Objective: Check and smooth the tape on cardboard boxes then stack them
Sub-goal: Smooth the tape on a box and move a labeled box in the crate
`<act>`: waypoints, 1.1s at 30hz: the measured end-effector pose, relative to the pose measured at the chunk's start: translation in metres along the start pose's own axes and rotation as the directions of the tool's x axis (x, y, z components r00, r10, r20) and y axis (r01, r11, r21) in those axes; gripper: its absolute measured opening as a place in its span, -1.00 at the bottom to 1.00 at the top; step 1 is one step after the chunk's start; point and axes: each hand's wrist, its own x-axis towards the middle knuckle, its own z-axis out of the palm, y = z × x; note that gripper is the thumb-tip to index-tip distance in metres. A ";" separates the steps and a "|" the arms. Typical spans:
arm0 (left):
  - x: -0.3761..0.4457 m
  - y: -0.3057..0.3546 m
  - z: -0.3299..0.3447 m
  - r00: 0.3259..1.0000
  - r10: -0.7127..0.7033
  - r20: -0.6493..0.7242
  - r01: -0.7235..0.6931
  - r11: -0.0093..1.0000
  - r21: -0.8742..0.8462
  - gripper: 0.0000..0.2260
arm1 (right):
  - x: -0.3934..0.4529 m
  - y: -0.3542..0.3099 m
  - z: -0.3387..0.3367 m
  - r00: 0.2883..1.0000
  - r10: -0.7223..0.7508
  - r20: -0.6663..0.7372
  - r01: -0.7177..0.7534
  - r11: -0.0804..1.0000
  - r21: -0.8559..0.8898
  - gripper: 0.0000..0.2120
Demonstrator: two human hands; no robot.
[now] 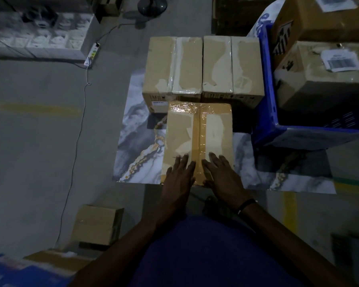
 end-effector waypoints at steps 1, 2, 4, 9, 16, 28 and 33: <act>-0.002 0.000 0.001 1.000 0.003 0.005 -0.003 1.000 0.005 -0.47 | -0.003 0.001 0.003 1.000 -0.012 -0.004 0.012 1.000 -0.011 -0.29; -0.003 0.001 0.001 1.000 0.003 0.004 -0.003 1.000 0.011 -0.47 | -0.006 0.002 0.006 1.000 -0.021 -0.013 0.021 1.000 -0.021 -0.30; -0.001 0.002 0.001 1.000 0.005 0.007 -0.005 1.000 0.029 -0.47 | -0.006 0.004 0.008 0.999 -0.025 -0.022 0.024 0.999 -0.024 -0.30; 0.008 0.001 -0.009 0.998 0.015 -0.053 -0.017 0.999 -0.033 -0.51 | 0.003 0.003 -0.001 0.997 -0.001 -0.073 0.003 1.000 0.024 -0.40; 0.038 -0.005 -0.020 0.999 -0.006 -0.033 0.007 0.999 0.032 -0.47 | 0.024 0.003 -0.009 0.991 0.030 -0.131 -0.038 0.997 -0.064 -0.45; 0.083 -0.002 -0.046 1.000 0.003 0.000 -0.003 0.999 0.042 -0.40 | 0.068 0.013 -0.031 0.983 0.097 -0.155 -0.105 0.993 -0.048 -0.43; 0.094 -0.004 -0.050 1.000 -0.001 0.019 0.000 0.998 0.059 -0.26 | 0.074 0.015 -0.035 0.981 0.086 -0.175 -0.093 0.995 -0.034 -0.41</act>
